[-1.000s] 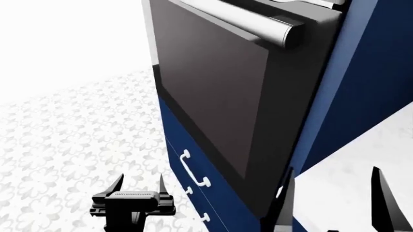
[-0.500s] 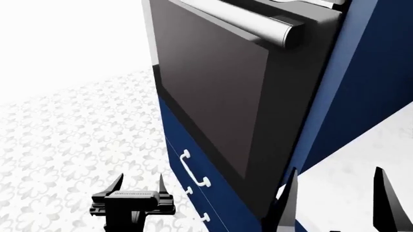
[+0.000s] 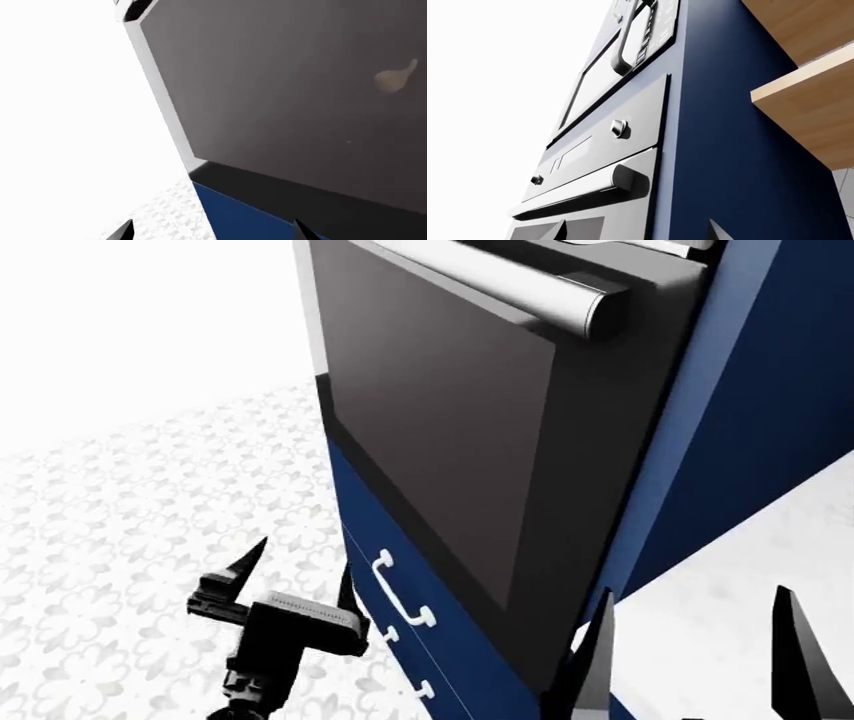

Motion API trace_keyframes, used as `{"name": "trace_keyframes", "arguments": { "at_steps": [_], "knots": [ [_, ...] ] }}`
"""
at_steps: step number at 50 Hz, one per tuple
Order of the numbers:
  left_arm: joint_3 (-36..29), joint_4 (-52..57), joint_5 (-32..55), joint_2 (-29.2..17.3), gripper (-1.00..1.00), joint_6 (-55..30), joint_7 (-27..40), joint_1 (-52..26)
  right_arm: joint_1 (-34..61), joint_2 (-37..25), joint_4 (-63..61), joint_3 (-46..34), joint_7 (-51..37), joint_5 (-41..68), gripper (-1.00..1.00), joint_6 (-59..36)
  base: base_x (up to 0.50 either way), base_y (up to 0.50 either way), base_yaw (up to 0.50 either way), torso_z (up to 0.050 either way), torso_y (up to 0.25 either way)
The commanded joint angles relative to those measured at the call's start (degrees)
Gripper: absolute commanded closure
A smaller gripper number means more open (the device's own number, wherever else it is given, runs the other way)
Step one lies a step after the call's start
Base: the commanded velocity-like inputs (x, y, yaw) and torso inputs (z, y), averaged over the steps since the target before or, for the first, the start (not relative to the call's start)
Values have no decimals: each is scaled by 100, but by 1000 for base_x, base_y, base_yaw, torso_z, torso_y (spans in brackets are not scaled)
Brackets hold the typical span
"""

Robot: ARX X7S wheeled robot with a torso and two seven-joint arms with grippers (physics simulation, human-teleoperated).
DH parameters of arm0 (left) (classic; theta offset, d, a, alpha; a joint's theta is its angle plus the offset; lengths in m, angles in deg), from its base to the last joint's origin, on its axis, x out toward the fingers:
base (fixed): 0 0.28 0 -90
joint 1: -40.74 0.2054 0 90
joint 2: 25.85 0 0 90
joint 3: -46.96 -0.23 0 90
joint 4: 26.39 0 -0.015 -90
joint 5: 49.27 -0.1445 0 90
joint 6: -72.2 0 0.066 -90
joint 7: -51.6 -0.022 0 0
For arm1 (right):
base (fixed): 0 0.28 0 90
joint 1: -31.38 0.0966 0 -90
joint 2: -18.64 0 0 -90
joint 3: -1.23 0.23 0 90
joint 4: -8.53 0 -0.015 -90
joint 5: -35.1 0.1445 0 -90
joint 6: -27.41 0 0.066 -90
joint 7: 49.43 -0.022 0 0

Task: Open the oven door

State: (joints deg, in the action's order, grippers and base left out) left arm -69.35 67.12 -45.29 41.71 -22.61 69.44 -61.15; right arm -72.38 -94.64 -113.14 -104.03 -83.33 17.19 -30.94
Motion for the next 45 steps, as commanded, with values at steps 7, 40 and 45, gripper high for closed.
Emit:
{"name": "trace_keyframes", "arguments": {
  "at_steps": [7, 40, 45],
  "knots": [
    [-683, 818, -1269, -737, -100, -1207, -751, -1260, -13, -18, -22, -13, -37, -22, -100, -8, 0, 0, 0, 0, 0],
    [-1628, 1082, -2503, -1108, -100, -2076, -2554, -3526, 36, -50, -12, -57, -72, 11, -100, -62, 0, 0, 0, 0, 0],
    [-1825, 943, -2572, -1101, -100, -1991, -2913, -3895, 30, -58, -15, -62, -84, 13, -100, -58, 0, 0, 0, 0, 0]
  ]
}}
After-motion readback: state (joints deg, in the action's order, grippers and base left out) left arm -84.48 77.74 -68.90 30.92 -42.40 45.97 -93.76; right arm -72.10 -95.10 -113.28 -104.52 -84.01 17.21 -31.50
